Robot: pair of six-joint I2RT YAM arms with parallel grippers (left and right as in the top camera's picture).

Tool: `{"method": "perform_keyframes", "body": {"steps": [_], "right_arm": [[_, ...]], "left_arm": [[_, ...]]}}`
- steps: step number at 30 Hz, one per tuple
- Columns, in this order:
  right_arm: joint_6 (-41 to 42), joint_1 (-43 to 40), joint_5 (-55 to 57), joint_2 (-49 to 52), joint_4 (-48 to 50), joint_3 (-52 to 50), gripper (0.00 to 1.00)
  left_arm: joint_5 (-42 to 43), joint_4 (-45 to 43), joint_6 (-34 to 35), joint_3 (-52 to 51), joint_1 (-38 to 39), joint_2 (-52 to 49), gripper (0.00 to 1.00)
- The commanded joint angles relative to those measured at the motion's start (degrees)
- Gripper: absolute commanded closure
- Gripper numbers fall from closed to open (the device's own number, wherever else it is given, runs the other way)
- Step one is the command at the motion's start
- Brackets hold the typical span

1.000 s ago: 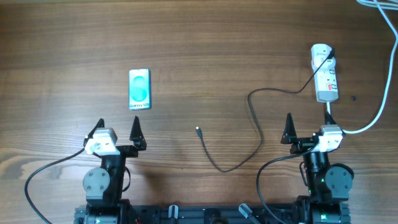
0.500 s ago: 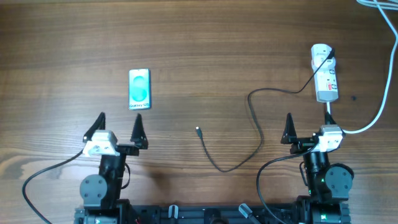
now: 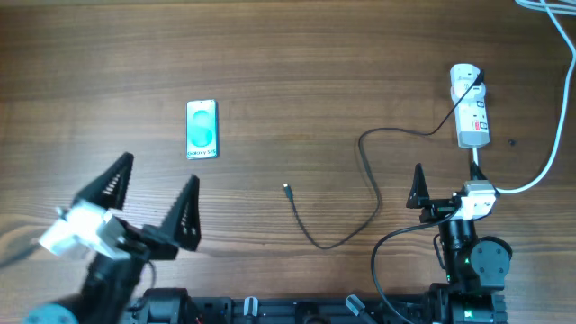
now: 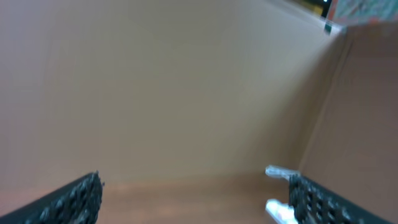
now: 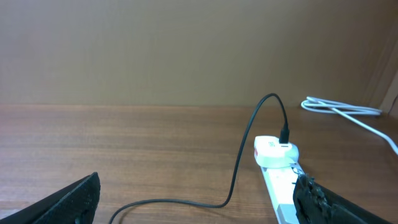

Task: Plug charger to phone and switch on socket
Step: 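Move the left gripper forward over the Galaxy S25 phone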

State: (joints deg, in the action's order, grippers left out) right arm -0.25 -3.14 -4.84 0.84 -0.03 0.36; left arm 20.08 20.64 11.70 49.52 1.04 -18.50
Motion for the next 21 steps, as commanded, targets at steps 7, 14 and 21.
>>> {"method": "perform_keyframes", "body": {"steps": [7, 14, 21], "right_arm": [[0.61, 0.26, 0.74, -0.42, 0.15, -0.07, 0.00], [0.61, 0.26, 0.76, -0.42, 0.15, -0.07, 0.00], [0.61, 0.26, 0.76, -0.42, 0.15, -0.07, 0.00]], "left_arm": [[-0.90, 44.28, -10.19, 53.94, 0.24, -49.29, 0.00], [-5.60, 52.65, -11.32, 60.37, 0.24, -73.33, 0.00], [-6.25, 51.65, -11.32, 60.37, 0.17, -91.38, 0.00]]}}
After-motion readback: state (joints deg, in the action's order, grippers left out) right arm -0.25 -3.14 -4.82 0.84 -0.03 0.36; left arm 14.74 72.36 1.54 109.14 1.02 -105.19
